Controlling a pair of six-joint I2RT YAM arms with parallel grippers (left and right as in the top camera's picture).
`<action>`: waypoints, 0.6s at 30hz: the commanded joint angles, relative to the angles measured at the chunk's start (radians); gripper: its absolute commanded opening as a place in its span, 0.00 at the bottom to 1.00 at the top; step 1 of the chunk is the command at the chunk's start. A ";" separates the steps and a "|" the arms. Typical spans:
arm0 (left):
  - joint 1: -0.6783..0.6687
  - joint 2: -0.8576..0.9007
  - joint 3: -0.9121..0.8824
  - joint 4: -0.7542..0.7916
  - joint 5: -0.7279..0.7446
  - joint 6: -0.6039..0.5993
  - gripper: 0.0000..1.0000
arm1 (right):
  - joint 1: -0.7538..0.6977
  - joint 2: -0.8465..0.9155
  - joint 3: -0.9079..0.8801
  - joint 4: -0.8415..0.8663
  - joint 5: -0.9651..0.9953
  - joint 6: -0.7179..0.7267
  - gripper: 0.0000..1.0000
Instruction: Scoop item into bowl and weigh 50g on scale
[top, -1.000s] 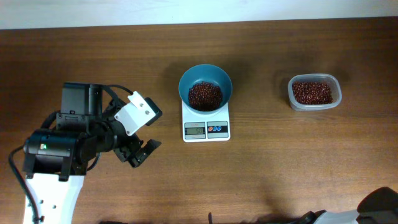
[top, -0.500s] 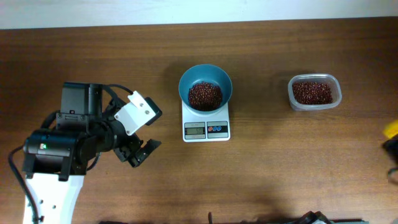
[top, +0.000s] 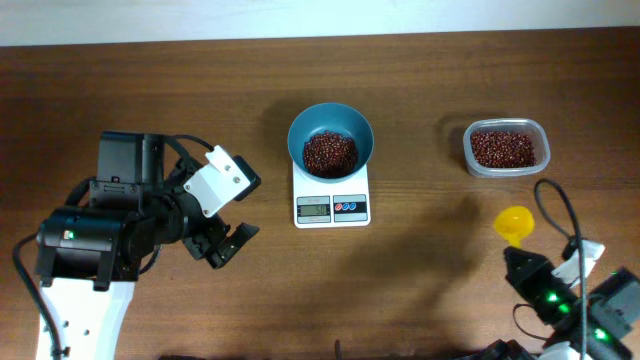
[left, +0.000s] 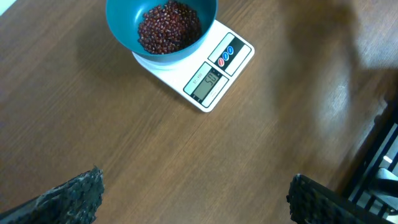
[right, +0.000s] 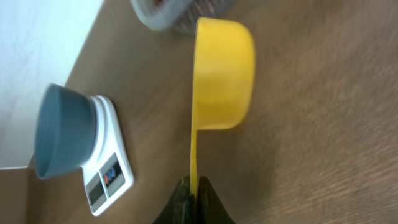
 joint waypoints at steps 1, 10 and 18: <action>0.005 0.003 0.016 0.001 0.014 -0.013 0.99 | -0.001 -0.006 -0.111 0.119 -0.021 -0.008 0.04; 0.005 0.003 0.016 0.001 0.014 -0.013 0.99 | 0.035 -0.006 -0.148 0.297 0.365 0.105 0.17; 0.005 0.003 0.016 0.001 0.014 -0.013 0.99 | 0.131 0.004 -0.148 0.306 0.377 0.134 0.50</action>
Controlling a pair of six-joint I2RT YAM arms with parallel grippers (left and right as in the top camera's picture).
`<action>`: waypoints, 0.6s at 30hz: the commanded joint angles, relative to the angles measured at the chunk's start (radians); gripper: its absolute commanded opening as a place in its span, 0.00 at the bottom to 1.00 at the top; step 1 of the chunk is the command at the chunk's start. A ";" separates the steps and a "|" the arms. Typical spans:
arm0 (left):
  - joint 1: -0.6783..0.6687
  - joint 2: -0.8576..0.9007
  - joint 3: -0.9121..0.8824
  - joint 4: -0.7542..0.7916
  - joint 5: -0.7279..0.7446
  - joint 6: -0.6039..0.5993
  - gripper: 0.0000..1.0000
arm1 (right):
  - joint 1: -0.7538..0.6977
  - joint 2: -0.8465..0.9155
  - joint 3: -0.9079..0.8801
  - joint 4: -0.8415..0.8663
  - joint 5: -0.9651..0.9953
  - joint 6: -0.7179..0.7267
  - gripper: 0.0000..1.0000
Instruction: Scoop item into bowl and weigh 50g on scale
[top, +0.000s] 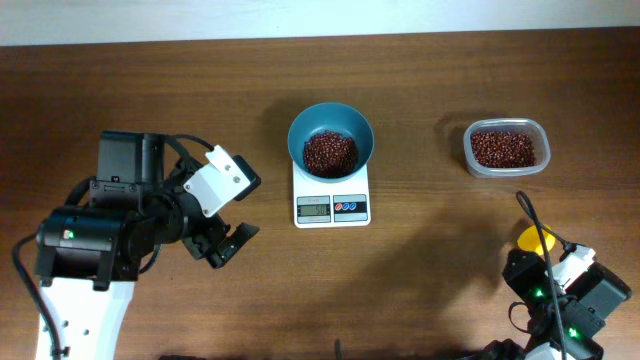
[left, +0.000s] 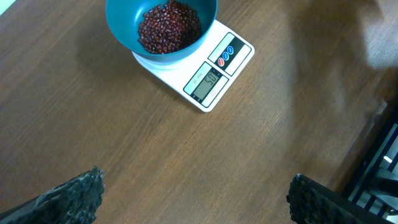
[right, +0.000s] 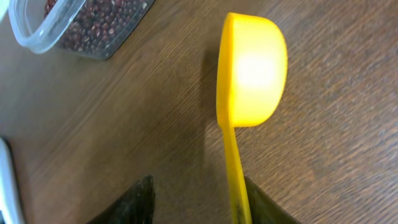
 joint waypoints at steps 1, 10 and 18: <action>0.005 0.003 0.016 0.002 0.014 -0.013 0.99 | 0.008 0.013 0.000 -0.005 0.016 0.006 0.53; 0.005 0.003 0.016 0.002 0.014 -0.013 0.99 | 0.008 0.277 0.000 0.169 -0.193 0.102 0.74; 0.005 0.003 0.016 0.002 0.014 -0.013 0.99 | 0.008 0.373 0.008 0.243 -0.261 0.111 0.99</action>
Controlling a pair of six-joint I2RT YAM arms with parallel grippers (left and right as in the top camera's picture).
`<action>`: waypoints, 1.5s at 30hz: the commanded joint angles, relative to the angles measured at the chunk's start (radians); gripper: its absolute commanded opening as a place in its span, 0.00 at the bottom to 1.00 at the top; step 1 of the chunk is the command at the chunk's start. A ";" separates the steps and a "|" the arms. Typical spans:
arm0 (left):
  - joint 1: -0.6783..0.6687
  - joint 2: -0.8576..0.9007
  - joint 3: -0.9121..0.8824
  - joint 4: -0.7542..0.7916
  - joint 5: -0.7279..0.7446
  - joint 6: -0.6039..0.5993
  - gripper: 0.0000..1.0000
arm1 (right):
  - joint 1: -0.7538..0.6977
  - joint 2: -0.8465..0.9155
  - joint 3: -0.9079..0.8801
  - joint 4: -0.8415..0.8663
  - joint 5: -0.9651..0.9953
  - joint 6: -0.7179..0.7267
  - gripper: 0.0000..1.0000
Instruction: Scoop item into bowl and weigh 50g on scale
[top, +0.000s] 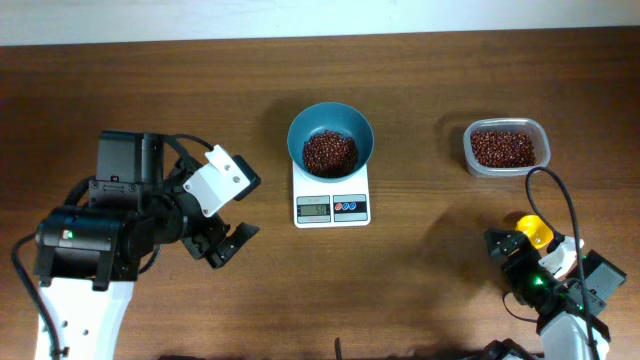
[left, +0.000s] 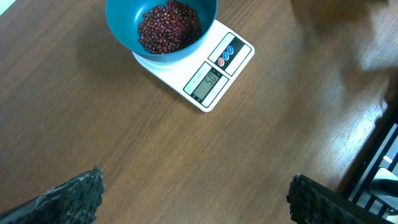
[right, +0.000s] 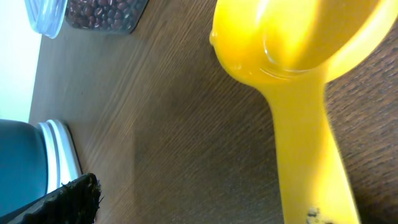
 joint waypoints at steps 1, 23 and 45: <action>0.005 0.003 0.016 0.001 0.014 -0.013 0.99 | 0.004 0.003 0.014 0.001 -0.019 0.010 0.99; 0.005 0.003 0.016 0.001 0.014 -0.013 0.99 | 0.006 -0.063 0.391 -0.595 0.596 -0.063 0.99; 0.005 0.003 0.016 0.001 0.014 -0.013 0.99 | 0.136 -0.590 0.645 -0.847 0.188 -0.247 0.99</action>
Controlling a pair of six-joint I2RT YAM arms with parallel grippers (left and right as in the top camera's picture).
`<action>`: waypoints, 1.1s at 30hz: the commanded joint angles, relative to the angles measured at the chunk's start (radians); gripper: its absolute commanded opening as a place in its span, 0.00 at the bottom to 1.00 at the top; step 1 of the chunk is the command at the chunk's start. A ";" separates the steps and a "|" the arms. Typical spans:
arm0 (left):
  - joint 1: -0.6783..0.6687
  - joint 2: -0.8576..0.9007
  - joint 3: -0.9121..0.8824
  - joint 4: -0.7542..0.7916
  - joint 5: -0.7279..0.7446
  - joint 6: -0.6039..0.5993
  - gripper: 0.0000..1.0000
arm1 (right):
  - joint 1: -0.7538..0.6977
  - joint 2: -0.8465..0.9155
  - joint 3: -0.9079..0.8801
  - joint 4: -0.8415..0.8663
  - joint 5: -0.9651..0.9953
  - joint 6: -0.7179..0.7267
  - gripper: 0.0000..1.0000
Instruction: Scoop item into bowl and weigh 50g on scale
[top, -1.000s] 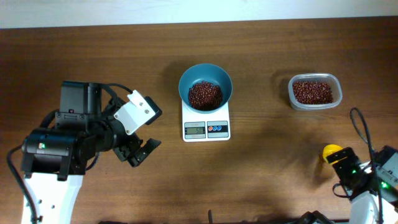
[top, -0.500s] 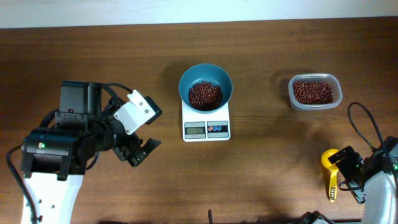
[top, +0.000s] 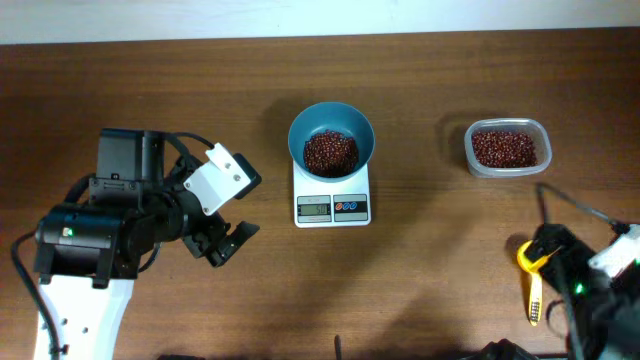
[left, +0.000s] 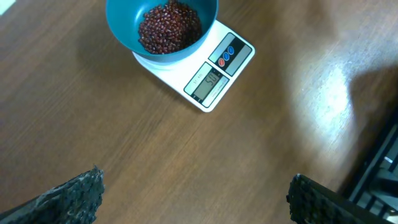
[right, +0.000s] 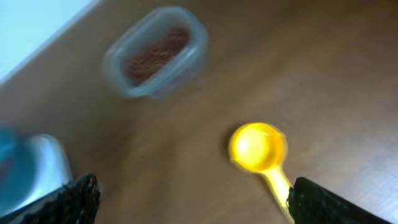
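A blue bowl (top: 331, 150) of red beans stands on the white scale (top: 332, 207). In the left wrist view the scale (left: 214, 71) reads 50 under the bowl (left: 163, 25). The yellow scoop (top: 529, 272) lies empty on the table at the right front, also seen as scoop (right: 258, 148). My right gripper (right: 196, 200) is open behind it, its right finger (right: 318, 200) next to the handle end, holding nothing. My left gripper (left: 193, 200) hangs open over bare wood left of the scale, also seen as left gripper (top: 226, 242).
A clear tub (top: 507, 147) of red beans sits at the back right, tub (right: 155, 51) beyond the scoop. The wooden table (top: 420, 290) ends at a pale wall along the far side. The left arm's body (top: 100, 235) fills the left front.
My right gripper, then close over the scoop's bowl and handle, now sits farther back and to the right. The scoop lies on the table with its whole length showing. The left arm is unchanged.
At first my right gripper was shut on the scoop's handle, holding it empty near the bean tub. Then the jaws stood open with the scoop lying on the wood. Later the gripper was close over it, and now it is drawn away. The scale read 50 throughout.
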 joint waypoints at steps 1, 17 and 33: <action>0.005 0.001 0.016 0.001 0.014 -0.013 0.99 | 0.006 -0.155 0.040 -0.036 -0.281 -0.090 0.99; 0.005 0.001 0.016 0.001 0.014 -0.013 0.99 | 0.006 -0.269 0.035 -0.200 -0.313 -0.087 0.99; 0.005 0.001 0.016 0.001 0.014 -0.013 0.99 | 0.303 -0.463 -0.294 0.156 -0.280 -0.130 0.99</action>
